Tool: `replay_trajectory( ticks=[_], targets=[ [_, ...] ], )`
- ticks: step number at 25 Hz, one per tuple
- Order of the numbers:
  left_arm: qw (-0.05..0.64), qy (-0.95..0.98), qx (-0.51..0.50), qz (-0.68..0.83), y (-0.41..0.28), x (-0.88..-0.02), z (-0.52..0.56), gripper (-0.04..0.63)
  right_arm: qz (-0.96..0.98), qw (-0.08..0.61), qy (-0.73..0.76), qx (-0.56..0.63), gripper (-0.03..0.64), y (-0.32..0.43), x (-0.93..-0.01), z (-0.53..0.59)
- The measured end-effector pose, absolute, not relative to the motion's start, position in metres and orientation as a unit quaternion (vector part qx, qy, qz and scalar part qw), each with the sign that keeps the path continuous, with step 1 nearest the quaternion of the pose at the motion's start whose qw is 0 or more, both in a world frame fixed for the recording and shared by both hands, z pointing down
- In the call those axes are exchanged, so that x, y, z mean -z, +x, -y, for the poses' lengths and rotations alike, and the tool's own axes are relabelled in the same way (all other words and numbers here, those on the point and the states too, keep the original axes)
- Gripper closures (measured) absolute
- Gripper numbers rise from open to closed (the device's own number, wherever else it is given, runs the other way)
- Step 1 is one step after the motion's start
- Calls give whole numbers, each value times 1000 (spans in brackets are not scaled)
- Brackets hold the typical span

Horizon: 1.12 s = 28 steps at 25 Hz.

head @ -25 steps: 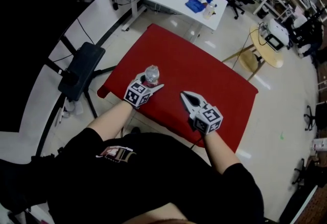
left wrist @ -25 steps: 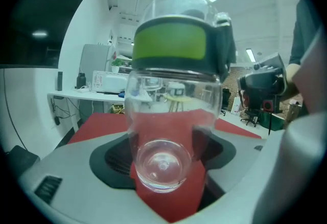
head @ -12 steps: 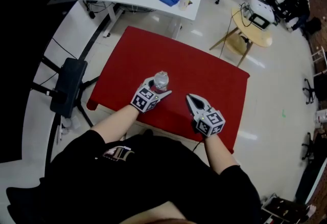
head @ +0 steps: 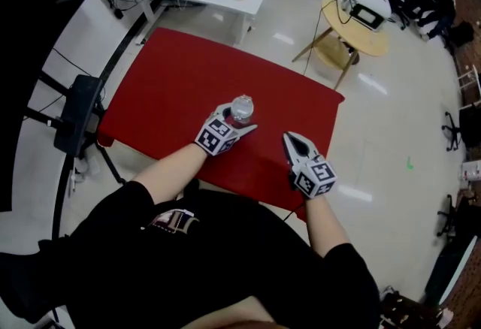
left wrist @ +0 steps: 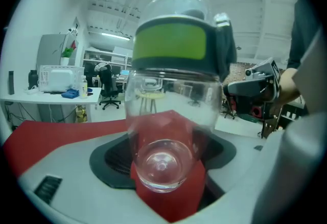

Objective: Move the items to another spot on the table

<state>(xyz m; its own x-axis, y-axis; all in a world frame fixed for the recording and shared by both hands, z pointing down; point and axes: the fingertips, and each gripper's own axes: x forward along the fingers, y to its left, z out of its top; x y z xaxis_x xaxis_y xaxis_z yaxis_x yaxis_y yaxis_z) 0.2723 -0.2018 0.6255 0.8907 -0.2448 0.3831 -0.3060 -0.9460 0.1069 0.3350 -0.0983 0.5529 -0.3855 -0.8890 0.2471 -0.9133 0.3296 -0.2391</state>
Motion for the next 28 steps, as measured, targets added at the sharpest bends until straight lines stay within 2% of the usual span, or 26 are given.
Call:
replay_trajectory(
  ticks=[7, 13, 20, 28],
  targets=[
    [84, 970, -185, 136, 405, -632, 173, 232, 797, 47, 580, -161, 612, 465, -554, 71],
    [75, 973, -194, 100, 492, -653, 174, 232, 758, 38, 631, -163, 612, 538, -583, 73],
    [51, 977, -200, 60, 590, -684, 190, 232, 707, 39, 682, -182, 611, 591, -614, 68],
    [41, 975, -212, 52, 665, -721, 218, 232, 674, 17, 710, -204, 612, 615, -645, 56]
  ],
)
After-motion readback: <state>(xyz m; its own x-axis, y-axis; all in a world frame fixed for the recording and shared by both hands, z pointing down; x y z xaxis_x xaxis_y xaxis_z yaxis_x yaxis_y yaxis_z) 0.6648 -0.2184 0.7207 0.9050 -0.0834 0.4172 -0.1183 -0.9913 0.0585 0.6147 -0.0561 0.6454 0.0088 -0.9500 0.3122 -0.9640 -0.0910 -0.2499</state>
